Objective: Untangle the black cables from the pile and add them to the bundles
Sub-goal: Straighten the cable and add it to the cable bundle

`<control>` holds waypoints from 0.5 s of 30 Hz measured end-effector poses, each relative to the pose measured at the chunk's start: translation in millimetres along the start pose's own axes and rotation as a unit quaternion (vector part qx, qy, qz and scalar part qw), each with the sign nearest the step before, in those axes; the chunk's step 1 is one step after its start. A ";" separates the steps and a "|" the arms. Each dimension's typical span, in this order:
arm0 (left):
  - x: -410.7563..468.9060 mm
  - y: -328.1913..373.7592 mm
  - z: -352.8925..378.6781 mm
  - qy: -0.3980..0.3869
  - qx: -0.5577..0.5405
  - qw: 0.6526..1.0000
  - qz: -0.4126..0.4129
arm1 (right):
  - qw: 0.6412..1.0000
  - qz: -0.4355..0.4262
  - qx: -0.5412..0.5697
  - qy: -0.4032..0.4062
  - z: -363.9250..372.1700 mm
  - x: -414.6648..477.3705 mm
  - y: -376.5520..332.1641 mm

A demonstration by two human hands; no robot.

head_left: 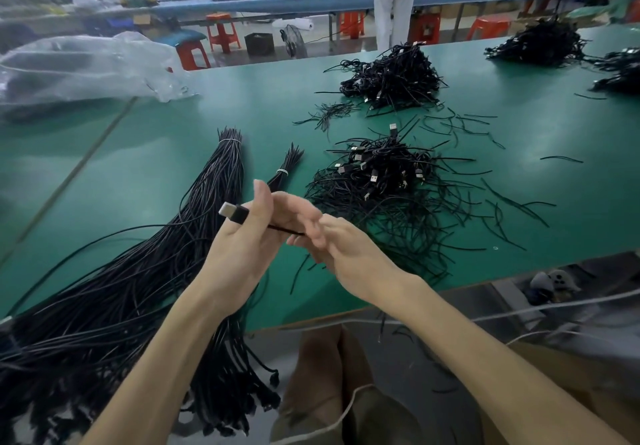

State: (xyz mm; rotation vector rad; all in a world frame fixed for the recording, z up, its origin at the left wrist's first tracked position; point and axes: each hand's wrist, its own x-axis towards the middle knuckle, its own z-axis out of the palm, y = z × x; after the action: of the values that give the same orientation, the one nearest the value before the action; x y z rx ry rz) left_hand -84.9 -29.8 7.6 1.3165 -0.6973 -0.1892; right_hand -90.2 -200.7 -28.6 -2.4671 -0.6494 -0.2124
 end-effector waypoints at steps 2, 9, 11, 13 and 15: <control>-3.2 4.8 0.5 -0.041 0.074 0.996 -0.007 | 1.000 0.021 -0.006 -0.016 -4.6 2.9 -2.7; -3.3 -10.4 -4.5 -0.142 0.524 0.830 -0.131 | 0.996 -0.007 -0.088 -0.006 -34.4 22.7 0.3; -0.8 -19.4 -11.3 -0.112 0.579 0.802 -0.094 | 0.995 0.000 -0.095 0.004 -44.9 25.7 -5.6; 0.2 -26.3 -18.8 -0.095 0.572 0.811 -0.081 | 0.992 0.013 -0.121 0.024 -50.4 25.4 -11.1; 1.1 -30.8 -23.6 -0.095 0.571 0.810 -0.095 | 0.991 0.011 -0.123 0.049 -50.4 22.4 -20.0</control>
State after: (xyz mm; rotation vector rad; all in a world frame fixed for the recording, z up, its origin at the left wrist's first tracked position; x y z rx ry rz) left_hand -62.9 -19.3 -22.5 2.5655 -0.8849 -0.0414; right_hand -81.0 -206.0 29.2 -2.6773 -0.5828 -0.4253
